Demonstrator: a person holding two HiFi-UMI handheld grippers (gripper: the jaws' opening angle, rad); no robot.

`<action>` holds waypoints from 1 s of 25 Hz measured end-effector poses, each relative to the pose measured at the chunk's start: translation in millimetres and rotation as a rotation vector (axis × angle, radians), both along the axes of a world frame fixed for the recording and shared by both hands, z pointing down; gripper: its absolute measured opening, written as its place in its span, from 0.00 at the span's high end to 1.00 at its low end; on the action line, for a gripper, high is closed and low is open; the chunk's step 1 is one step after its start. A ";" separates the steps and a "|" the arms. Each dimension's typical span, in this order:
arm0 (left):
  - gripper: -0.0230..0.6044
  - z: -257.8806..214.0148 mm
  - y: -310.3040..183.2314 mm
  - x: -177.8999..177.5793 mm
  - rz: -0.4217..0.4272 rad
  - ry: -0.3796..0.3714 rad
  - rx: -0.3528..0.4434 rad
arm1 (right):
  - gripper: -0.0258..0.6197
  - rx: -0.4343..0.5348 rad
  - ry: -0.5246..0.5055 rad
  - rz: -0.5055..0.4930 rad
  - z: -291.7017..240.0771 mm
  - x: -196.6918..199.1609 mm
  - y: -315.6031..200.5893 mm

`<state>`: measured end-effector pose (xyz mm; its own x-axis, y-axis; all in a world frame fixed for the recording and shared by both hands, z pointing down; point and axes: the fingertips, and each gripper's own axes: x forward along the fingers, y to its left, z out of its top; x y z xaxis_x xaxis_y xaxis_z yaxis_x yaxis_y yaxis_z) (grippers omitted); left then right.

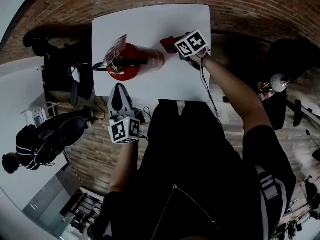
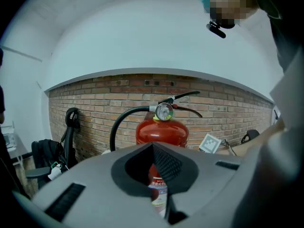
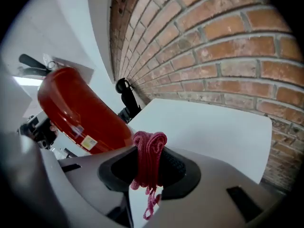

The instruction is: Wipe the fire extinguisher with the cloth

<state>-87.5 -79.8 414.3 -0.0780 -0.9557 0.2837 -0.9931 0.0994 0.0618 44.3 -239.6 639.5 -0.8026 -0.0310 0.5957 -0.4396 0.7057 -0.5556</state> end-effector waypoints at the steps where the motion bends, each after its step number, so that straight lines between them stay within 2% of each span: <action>1: 0.95 2.2 0.4 -1.5 -0.006 0.000 -0.004 | 0.77 -0.024 0.015 -0.015 13.2 -4.7 0.1; 6: 0.95 11.3 5.8 -9.9 -0.039 0.001 -0.029 | 0.77 -0.121 0.065 -0.083 65.5 -31.9 5.2; 15: 0.95 20.3 7.6 -13.3 -0.066 -0.010 -0.057 | 0.77 -0.182 0.151 -0.177 124.1 -58.3 5.8; 25: 0.95 29.4 15.3 -14.9 -0.100 -0.004 -0.078 | 0.77 -0.227 0.174 -0.213 147.6 -68.3 10.0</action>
<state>-102.4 -64.5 443.7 -0.1727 -0.9182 0.3566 -0.9783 0.2019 0.0461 -24.0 -229.6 787.2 -0.6626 0.2749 0.6967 -0.3982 0.6585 -0.6386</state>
